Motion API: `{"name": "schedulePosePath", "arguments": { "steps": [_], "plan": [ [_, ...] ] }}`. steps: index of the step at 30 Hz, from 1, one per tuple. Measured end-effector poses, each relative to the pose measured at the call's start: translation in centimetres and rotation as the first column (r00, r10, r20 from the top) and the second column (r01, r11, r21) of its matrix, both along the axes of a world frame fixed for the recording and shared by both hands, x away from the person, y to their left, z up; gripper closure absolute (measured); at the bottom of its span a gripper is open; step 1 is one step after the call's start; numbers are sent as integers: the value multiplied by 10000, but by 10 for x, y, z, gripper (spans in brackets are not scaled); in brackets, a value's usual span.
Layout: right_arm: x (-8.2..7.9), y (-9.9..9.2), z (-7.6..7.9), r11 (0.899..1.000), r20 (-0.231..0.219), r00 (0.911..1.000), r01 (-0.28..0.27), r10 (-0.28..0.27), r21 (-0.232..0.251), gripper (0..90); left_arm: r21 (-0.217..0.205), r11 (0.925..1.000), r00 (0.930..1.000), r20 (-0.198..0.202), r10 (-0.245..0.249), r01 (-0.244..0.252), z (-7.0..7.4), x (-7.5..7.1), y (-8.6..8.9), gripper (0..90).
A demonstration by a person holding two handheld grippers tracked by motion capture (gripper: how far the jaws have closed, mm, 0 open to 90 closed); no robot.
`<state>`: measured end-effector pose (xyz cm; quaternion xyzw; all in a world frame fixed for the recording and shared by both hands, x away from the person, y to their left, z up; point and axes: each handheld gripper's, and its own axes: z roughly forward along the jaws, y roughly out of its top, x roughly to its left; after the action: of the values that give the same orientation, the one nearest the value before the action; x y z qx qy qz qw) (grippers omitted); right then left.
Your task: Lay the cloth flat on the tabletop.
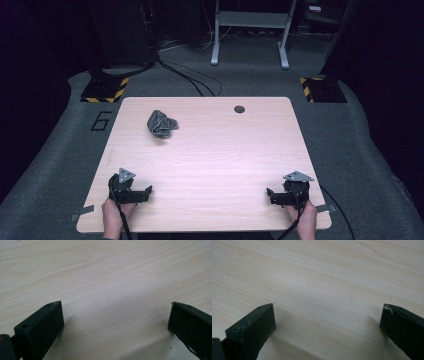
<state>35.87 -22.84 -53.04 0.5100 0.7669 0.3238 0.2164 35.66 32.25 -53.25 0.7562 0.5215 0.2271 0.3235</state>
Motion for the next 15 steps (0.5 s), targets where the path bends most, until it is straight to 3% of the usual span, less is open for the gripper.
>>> {"name": "schedulePosePath", "arguments": {
  "steps": [15],
  "plan": [
    [0,0,0,10000,10,10000,7,-7,-1,0,27,10000,10000,-75,-39,39,1,0,0,0]
  ]
}}
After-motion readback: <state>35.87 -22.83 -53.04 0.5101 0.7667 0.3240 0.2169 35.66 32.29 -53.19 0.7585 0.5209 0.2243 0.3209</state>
